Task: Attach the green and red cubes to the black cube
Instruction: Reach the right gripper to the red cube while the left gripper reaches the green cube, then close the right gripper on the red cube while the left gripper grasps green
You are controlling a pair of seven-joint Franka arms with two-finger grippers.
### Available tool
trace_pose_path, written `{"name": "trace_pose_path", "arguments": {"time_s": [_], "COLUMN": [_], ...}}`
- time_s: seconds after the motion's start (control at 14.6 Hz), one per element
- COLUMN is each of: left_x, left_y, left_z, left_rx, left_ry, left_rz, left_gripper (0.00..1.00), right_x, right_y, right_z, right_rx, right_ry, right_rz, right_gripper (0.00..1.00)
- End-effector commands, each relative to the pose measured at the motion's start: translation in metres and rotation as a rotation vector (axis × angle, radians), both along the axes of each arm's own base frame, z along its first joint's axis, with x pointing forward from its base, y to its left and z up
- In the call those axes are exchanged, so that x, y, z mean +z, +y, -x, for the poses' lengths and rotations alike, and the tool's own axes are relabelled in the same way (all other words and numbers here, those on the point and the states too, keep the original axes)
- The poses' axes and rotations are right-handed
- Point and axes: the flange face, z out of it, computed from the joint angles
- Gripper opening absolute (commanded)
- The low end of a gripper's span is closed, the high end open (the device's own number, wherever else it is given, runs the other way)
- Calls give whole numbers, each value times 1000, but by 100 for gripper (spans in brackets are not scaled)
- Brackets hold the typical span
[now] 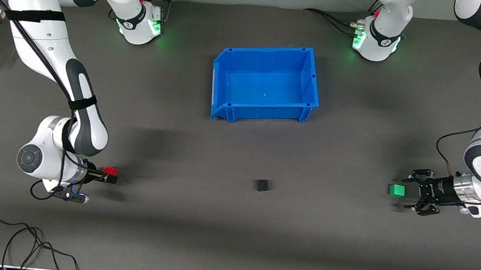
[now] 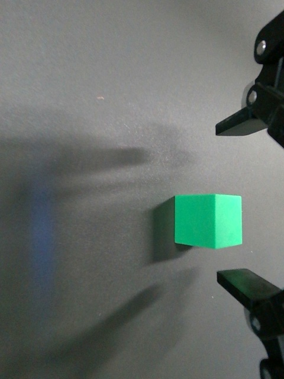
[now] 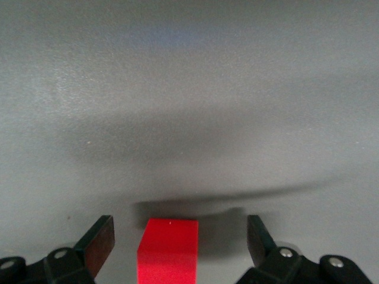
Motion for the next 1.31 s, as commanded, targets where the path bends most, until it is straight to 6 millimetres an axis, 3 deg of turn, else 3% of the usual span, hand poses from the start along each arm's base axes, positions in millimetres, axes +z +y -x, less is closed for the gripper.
{"name": "trace_pose_path", "arguments": {"time_s": [0.0, 0.34, 0.41, 0.62, 0.76, 1.03, 1.24], "left_x": [-8, -13, -13, -13, -12, 4, 36], "left_y": [-4, -2, -3, -5, -3, -1, -3], "left_z": [10, 14, 14, 14, 13, 4, -18], "left_rx": [0, 9, 7, 4, 6, 15, 61], "left_ry": [-15, -15, -15, -15, -16, -25, -10], "left_rz": [-2, -12, -12, -12, -10, 0, 16], "left_gripper": [100, 99, 86, 29, 6, 1, 0], "right_x": [-2, -9, -9, -9, -9, -13, -13], "right_y": [4, 3, 3, 3, 3, 3, 5], "right_z": [-5, 0, 0, 1, 1, 4, 4], "right_rx": [-23, -28, -27, -28, -28, -29, -81], "right_ry": [-14, 1, 1, 3, 4, 13, 14], "right_rz": [-13, -15, -15, -15, -15, -16, -11], "right_gripper": [99, 97, 94, 80, 76, 69, 69]}}
